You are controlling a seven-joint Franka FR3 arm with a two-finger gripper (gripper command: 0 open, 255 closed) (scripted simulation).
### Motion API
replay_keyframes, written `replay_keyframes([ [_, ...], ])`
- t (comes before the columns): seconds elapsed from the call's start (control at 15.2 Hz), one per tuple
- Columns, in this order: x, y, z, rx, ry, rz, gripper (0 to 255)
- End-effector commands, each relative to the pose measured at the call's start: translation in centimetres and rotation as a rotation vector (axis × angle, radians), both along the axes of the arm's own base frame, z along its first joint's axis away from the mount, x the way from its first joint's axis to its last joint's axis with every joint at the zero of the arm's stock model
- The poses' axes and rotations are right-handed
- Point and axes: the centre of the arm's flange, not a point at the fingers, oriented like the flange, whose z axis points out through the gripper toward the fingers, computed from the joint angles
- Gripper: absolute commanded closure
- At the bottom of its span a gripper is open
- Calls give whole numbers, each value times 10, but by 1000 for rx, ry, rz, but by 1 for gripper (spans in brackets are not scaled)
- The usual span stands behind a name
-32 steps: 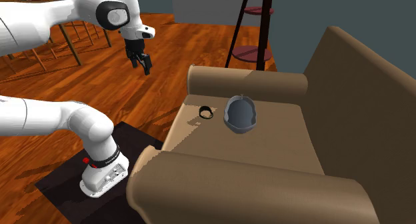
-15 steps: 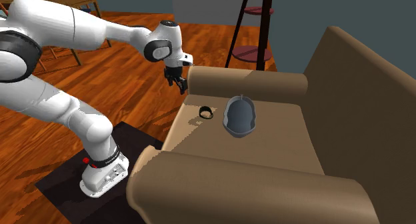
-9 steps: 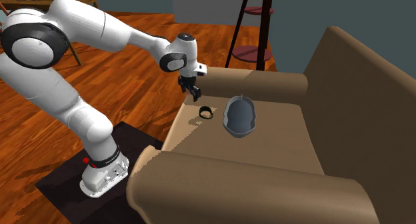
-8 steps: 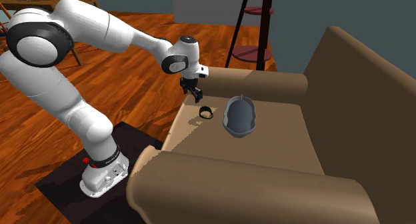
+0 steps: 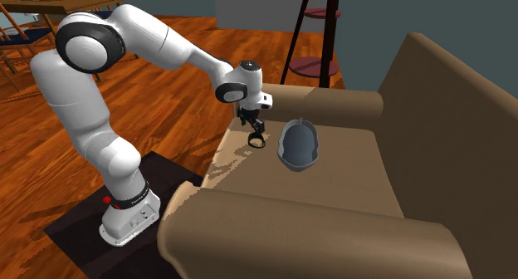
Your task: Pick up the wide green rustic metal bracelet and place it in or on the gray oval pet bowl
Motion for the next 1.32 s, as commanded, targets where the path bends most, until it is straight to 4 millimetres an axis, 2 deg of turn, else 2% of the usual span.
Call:
replay_keyframes([
  [0.0, 2, 1, -10, 0, -1, 0, 0],
  [0.2, 4, 2, -24, 0, -1, 0, 0],
  [0.66, 4, 2, -23, 0, -1, 0, 0],
  [0.73, 4, 2, -23, 0, -1, 0, 255],
  [1.25, 4, 2, -24, 0, -1, 0, 255],
])
